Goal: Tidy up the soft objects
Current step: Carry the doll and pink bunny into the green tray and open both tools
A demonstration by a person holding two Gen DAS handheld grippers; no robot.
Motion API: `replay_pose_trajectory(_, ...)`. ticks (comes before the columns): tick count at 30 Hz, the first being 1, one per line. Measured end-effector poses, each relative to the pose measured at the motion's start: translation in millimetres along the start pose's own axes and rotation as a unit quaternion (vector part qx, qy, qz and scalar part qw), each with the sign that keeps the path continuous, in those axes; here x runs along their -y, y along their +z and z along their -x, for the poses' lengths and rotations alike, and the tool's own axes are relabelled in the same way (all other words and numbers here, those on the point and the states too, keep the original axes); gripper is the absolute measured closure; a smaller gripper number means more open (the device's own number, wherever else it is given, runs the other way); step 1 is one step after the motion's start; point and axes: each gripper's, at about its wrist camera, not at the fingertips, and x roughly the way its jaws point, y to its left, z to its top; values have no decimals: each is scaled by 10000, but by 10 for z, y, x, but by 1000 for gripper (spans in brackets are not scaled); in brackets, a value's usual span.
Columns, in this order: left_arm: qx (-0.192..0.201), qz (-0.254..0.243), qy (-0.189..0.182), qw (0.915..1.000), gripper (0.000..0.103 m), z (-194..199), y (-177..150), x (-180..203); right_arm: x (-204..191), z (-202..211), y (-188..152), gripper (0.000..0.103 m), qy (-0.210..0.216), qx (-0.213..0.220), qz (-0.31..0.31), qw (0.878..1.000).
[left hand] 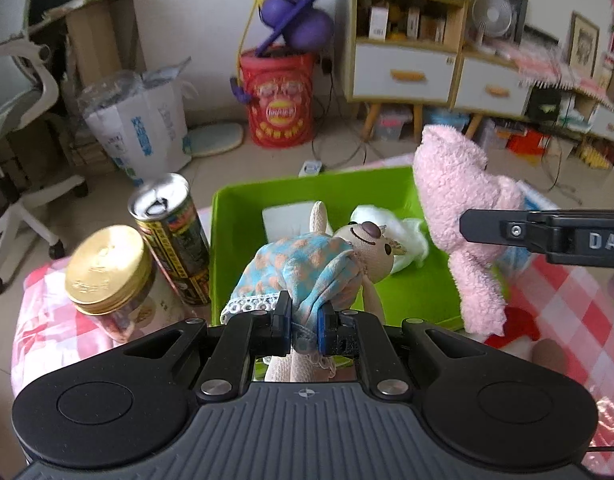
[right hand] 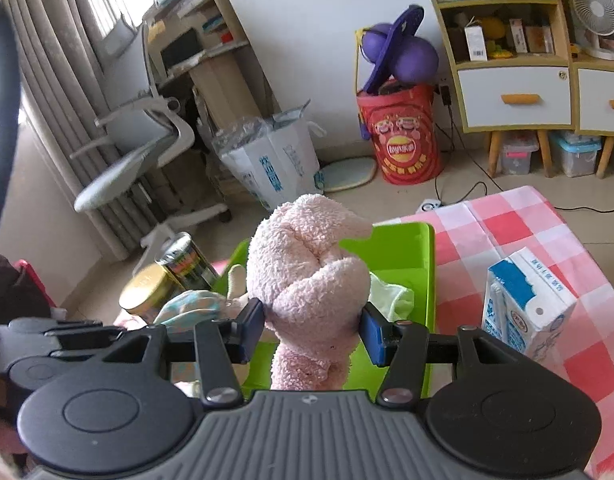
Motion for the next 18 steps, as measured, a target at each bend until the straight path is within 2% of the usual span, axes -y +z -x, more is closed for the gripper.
replay_pose_trajectory(9,-510,206,-33,9985,95,-486,95,37,50,-399,-79,86,-265,-434,172,9986)
replay_pose_trajectory(18,-718,236,43,9971,94,-655,71,24,54,-601,-194,85,-386,-728,268,9962)
